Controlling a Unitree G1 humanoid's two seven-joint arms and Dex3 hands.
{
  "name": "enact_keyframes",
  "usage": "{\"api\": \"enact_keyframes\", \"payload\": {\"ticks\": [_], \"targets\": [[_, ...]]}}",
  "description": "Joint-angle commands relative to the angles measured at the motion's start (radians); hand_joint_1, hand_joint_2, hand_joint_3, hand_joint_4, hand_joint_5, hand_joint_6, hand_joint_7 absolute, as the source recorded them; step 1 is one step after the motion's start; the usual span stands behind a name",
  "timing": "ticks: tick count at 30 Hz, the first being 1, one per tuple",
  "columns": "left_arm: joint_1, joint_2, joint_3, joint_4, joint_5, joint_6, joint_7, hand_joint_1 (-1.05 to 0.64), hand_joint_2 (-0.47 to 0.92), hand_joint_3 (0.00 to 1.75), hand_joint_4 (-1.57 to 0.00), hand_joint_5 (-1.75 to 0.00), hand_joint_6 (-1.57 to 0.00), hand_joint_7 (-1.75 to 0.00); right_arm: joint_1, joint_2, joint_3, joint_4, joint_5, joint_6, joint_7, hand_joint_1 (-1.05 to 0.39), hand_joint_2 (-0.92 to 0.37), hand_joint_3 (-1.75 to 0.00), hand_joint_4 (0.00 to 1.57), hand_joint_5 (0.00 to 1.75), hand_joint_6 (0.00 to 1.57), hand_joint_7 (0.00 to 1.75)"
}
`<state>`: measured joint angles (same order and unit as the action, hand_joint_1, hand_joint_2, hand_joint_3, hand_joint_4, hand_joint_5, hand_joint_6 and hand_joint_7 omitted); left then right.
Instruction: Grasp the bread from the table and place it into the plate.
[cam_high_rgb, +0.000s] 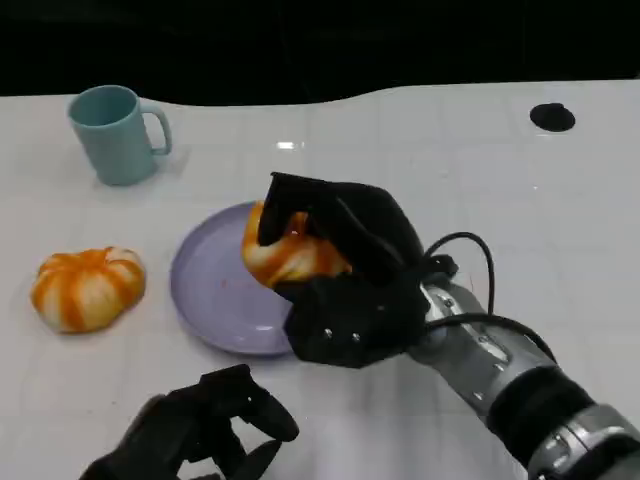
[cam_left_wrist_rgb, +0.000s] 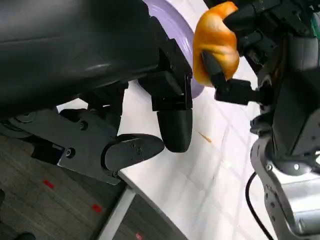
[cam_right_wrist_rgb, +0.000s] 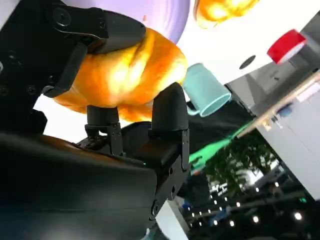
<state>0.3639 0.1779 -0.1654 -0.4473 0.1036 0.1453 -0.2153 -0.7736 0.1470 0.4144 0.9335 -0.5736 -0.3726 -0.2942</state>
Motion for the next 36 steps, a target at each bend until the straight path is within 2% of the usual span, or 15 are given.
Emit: {"api": "enact_keyframes", "payload": {"ticks": [1,2,4,5,7,8,11,16,21,31,36], "targets": [[0.004,0.007,-0.005,-0.002,0.016,-0.004,0.011,-0.19,0.8,0.64,-0.64,-1.75,-0.65,-1.24,-0.061,0.005,0.001,0.023,0.025,0.073,0.094,-0.23,-0.6,-0.73,0.55,1.14,0.73,0.52],[0.004,0.005,-0.006,-0.002,0.015,-0.003,0.011,-0.19,0.8,0.64,-0.64,-1.75,-0.65,-1.24,-0.065,-0.003,0.016,0.018,0.009,0.087,0.11,-0.28,-0.68,-0.57,0.42,0.78,0.64,0.3],[0.004,0.004,-0.006,-0.001,0.015,-0.005,0.011,-0.18,0.8,0.65,-0.64,-1.75,-0.65,-1.24,-0.068,-0.02,0.05,0.003,-0.025,0.114,0.133,-0.37,-0.83,-0.32,0.26,0.45,0.51,0.09],[0.004,0.004,-0.007,-0.001,0.016,-0.005,0.011,-0.18,0.8,0.65,-0.64,-1.75,-0.64,-1.24,-0.069,-0.026,0.06,-0.005,-0.034,0.129,0.151,-0.42,-0.88,-0.25,0.17,0.35,0.44,0.04],[0.004,0.004,-0.008,0.001,0.018,-0.009,0.012,-0.18,0.8,0.65,-0.64,-1.75,-0.64,-1.24,-0.063,-0.034,0.074,-0.033,-0.042,0.168,0.193,-0.51,-0.91,-0.24,0.05,0.24,0.32,0.01],[0.004,0.004,-0.007,0.003,0.018,-0.011,0.013,-0.18,0.79,0.66,-0.64,-1.75,-0.64,-1.24,-0.058,-0.039,0.079,-0.054,-0.045,0.19,0.215,-0.56,-0.92,-0.26,0.02,0.15,0.26,0.01],[0.003,0.002,-0.005,0.006,0.011,-0.013,0.011,-0.19,0.79,0.66,-0.64,-1.75,-0.65,-1.25,-0.04,-0.054,0.091,-0.125,-0.046,0.247,0.281,-0.65,-0.92,-0.32,0.0,0.03,0.18,0.01],[0.004,0.001,-0.001,0.006,0.002,-0.009,0.006,-0.21,0.79,0.67,-0.64,-1.75,-0.64,-1.25,-0.001,-0.085,0.094,-0.239,-0.037,0.303,0.365,-0.71,-0.92,-0.35,0.02,0.01,0.18,0.01],[0.003,0.001,0.002,0.016,0.004,-0.021,0.01,-0.21,0.79,0.66,-0.65,-1.75,-0.64,-1.25,0.048,-0.125,0.092,-0.351,-0.042,0.316,0.403,-0.71,-0.92,-0.36,0.11,0.06,0.23,0.03],[-0.002,0.005,0.016,0.031,-0.008,-0.033,0.0,-0.2,0.79,0.68,-0.65,-1.75,-0.63,-1.25,0.237,-0.241,0.032,-0.631,0.018,0.257,0.415,-0.64,-0.92,-0.32,0.29,0.19,0.34,0.07],[-0.003,0.007,0.013,0.035,-0.001,-0.038,0.004,-0.19,0.79,0.69,-0.66,-1.75,-0.63,-1.26,0.333,-0.278,-0.018,-0.71,0.078,0.178,0.391,-0.58,-0.92,-0.27,0.37,0.27,0.41,0.09]]}}
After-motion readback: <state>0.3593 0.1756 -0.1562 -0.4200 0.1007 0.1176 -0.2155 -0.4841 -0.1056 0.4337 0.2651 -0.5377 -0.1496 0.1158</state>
